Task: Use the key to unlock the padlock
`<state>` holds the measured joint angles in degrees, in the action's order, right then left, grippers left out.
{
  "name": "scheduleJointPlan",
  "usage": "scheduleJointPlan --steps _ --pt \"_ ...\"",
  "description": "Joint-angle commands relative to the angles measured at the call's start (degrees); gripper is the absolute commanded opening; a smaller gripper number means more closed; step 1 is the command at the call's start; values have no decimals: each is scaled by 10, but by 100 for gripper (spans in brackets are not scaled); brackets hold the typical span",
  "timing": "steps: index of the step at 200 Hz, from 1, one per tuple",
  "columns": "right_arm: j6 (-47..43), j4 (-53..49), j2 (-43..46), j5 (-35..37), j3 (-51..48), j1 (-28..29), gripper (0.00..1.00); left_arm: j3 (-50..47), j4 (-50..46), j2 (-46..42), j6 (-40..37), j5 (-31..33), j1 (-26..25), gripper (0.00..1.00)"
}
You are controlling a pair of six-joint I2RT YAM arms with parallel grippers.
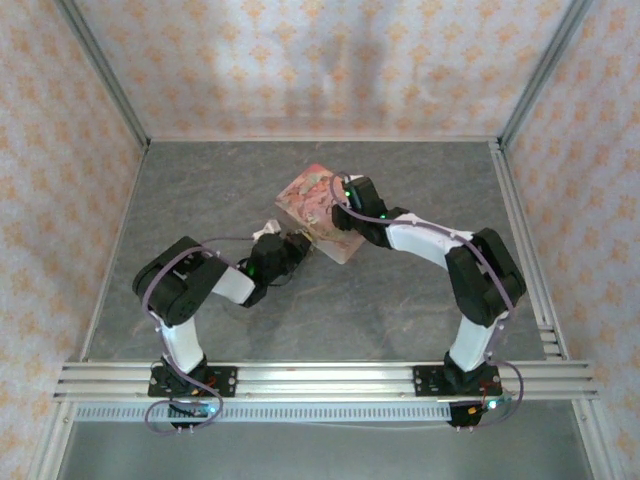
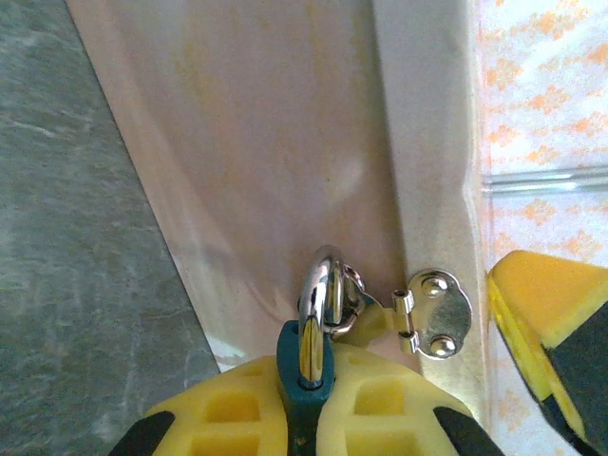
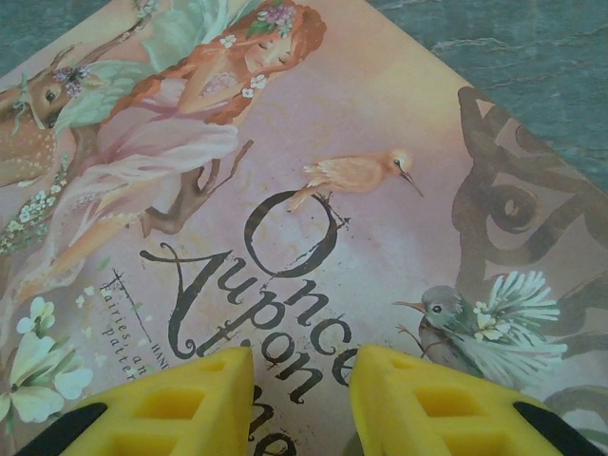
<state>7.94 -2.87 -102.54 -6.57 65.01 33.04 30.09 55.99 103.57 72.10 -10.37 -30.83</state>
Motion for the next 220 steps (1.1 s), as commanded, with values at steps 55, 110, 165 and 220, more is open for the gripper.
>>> scheduleJointPlan --steps 55,110,165,220 --pt "6 -207 -81 40 -34 -21 36 -15 40 -57 -110 -21 48 0" --pt "1 -223 -95 44 -23 -21 36 -60 201 27 -136 -67 55 0" --pt "1 -237 -108 49 -15 -21 36 -83 193 -33 -114 -18 95 0" --pt "6 -232 -109 45 -16 -19 35 -116 171 -78 -23 80 91 0"
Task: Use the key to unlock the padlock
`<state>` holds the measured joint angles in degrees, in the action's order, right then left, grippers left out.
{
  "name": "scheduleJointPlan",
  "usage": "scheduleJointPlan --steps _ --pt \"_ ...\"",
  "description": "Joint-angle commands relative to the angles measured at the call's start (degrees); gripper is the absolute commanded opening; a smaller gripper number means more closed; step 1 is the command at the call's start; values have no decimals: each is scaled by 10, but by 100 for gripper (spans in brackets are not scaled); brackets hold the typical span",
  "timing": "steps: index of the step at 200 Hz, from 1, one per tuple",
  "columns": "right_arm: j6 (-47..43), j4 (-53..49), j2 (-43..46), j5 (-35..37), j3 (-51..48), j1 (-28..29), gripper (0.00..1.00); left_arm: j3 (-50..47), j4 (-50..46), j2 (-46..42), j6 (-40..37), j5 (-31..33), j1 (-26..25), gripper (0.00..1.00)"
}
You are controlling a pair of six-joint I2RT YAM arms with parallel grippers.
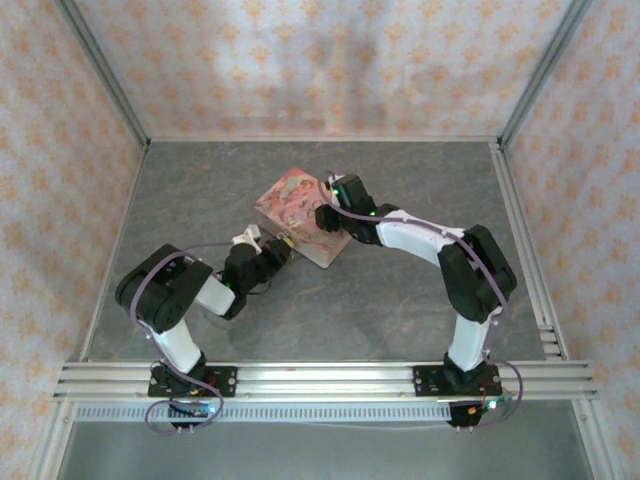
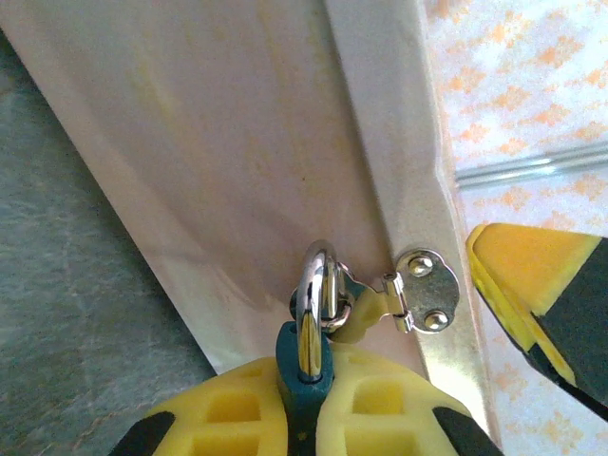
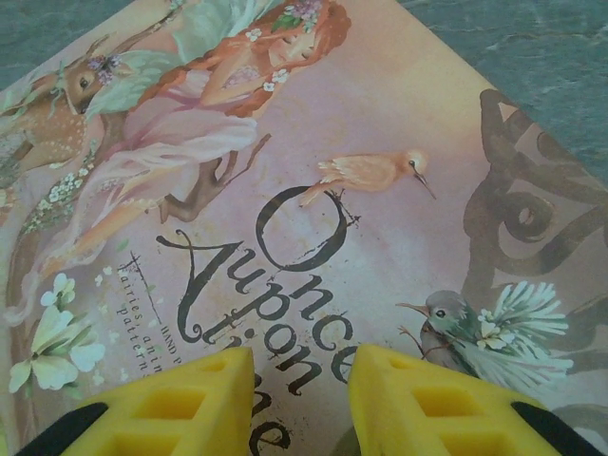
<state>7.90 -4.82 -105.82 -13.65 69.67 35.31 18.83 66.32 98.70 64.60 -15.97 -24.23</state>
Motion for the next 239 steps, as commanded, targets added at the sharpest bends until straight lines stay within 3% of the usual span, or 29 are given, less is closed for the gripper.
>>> scheduleJointPlan --steps 1,44,76,117,151,170,194,239 --pt "7 -213 -75 115 -63 -41 35 -2 68 -30 53 137 24 0" --pt "-1 -184 3 80 -71 -23 37 30 -2 -35 53 175 -1 0" --pt "-3 -189 50 54 -70 12 42 17 42 4 98 220 -13 0" --pt "-10 -209 15 66 -64 67 40 41 69 61 134 222 -17 0" --pt "-12 -223 15 78 -36 85 44 72 77 101 137 185 -25 0" --pt "-16 -209 40 65 -33 90 52 82 77 121 138 171 -36 0" --pt "-33 -207 61 73 -28 101 96 84 76 131 141 161 -43 0" --pt "-67 -230 37 112 -16 113 91 95 73 136 141 133 -46 0"
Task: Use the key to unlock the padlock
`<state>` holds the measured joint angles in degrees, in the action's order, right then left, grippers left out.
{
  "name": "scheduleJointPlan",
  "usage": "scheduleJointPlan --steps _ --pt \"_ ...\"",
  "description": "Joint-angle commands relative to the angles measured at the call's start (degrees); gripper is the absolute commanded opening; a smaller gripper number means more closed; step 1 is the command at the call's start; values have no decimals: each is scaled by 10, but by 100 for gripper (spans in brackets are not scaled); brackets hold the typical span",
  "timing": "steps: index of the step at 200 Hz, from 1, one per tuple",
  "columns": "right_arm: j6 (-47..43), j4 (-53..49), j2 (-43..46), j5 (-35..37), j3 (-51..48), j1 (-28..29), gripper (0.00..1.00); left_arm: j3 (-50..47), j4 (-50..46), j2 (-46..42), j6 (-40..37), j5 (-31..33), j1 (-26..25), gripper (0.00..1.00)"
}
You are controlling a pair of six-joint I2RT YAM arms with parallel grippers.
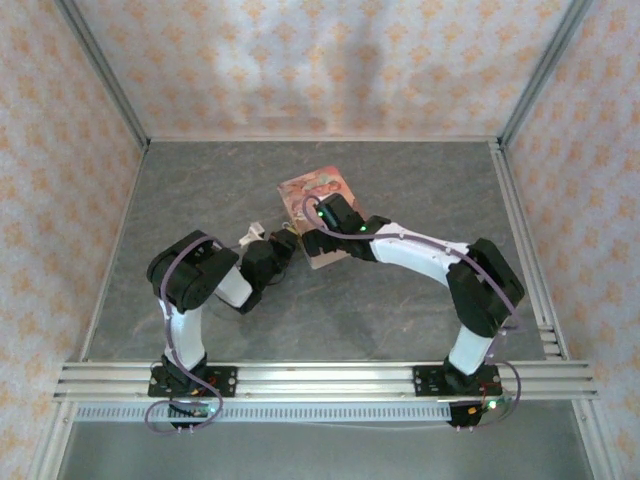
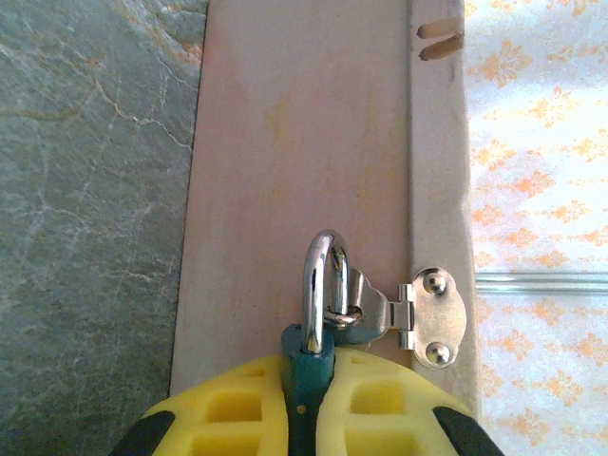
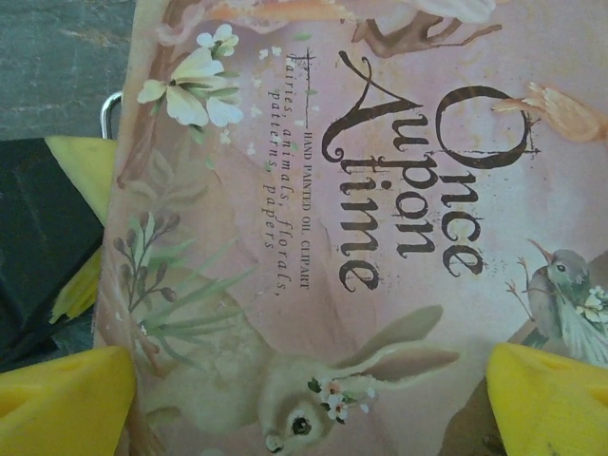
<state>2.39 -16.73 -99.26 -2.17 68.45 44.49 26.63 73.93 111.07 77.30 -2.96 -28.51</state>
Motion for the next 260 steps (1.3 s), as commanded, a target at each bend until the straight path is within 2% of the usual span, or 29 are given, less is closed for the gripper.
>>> scheduleJointPlan --steps 1,23,38,67,96,140,158,193,217,225,238,250,260 --pt "-13 -112 -30 -2 -4 21 91 18 -3 12 14 2 -3 0" --pt "-23 -138 -58 21 -5 40 89 26 -19 7 9 -11 -3 0" --pt "-25 -131 -52 28 -12 56 93 39 -48 2 -1 -26 -3 0" --pt "-13 -121 -36 2 -7 55 97 52 -58 9 -2 -45 -10 0" --pt "-33 -161 -79 54 16 55 95 57 -59 10 -1 -52 -12 0" --pt "-17 -147 -87 21 3 56 96 73 -111 -8 -29 -69 -19 0" --pt "-15 -178 -104 58 18 56 95 72 -108 -7 -26 -71 -20 0" --pt "-9 -207 -121 78 24 54 95 85 -139 -9 -23 -89 -20 0" --pt "2 -225 -145 63 15 39 93 71 -161 -38 -32 -93 5 0" --pt "6 -226 -151 55 7 33 92 69 -180 -51 -37 -104 21 0" --pt "9 -226 -159 42 -2 30 92 88 -263 -72 -61 -142 46 0" --pt "12 -225 -168 32 -4 30 91 156 -428 -86 -128 -206 64 0" --pt "13 -232 -172 30 3 26 91 231 -601 -85 -201 -239 66 0"
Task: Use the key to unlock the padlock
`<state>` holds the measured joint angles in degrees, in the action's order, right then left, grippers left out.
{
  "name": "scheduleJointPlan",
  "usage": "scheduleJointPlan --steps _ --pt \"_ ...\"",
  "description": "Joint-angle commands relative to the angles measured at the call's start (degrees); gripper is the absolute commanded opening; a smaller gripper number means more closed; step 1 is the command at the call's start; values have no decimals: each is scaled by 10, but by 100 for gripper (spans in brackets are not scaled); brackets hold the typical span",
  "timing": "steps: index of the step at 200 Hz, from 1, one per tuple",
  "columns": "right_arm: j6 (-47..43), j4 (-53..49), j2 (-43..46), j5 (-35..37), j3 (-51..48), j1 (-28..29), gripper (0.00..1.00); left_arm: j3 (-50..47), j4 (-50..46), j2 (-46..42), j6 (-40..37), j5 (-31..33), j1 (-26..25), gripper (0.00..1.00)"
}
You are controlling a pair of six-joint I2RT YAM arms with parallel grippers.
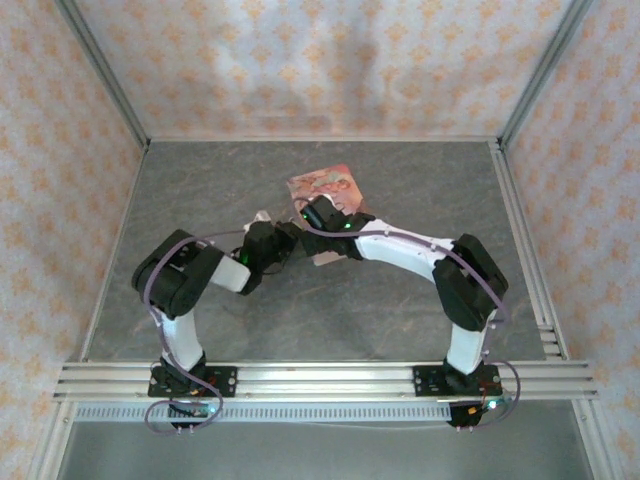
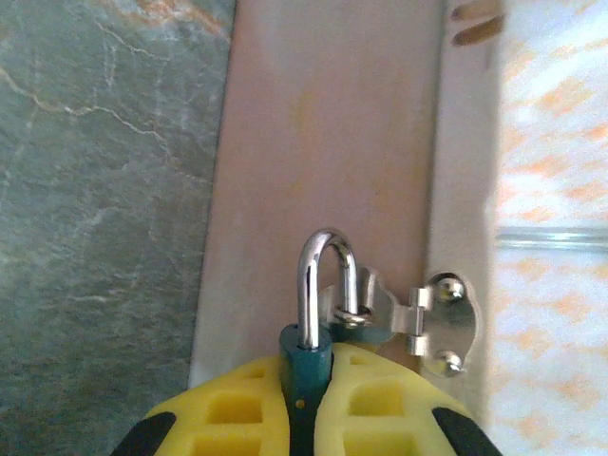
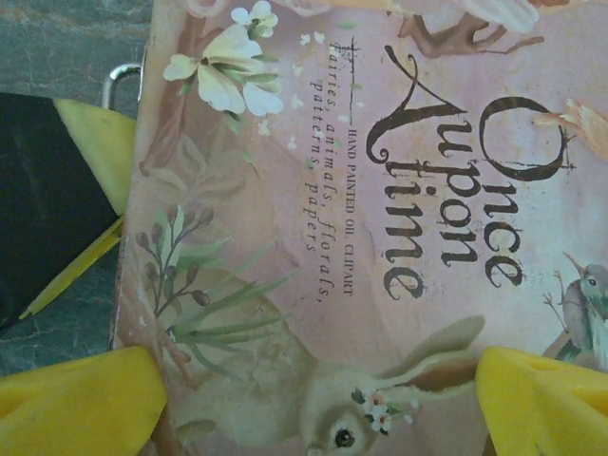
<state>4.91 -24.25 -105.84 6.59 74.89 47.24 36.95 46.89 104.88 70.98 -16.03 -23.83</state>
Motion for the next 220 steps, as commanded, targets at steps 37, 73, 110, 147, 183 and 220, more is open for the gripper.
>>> scheduleJointPlan --steps 37,73,110,147,183,220 --pt "-9 -149 -115 -76 -66 -5 91 127 -293 -31 -138 -113 44 0" --pt "-4 -143 -109 -80 -79 -9 91 181 -363 4 -148 -162 56 0" --pt "-3 -141 -102 -85 -79 -19 90 236 -544 -24 -255 -134 56 0" --pt "-3 -142 -102 -90 -78 -20 90 274 -651 -27 -322 -110 58 0" --pt "-1 -143 -102 -89 -79 -20 90 265 -638 -27 -331 -113 67 0" --pt "-2 -144 -108 -91 -77 -20 89 248 -605 -34 -331 -115 82 0"
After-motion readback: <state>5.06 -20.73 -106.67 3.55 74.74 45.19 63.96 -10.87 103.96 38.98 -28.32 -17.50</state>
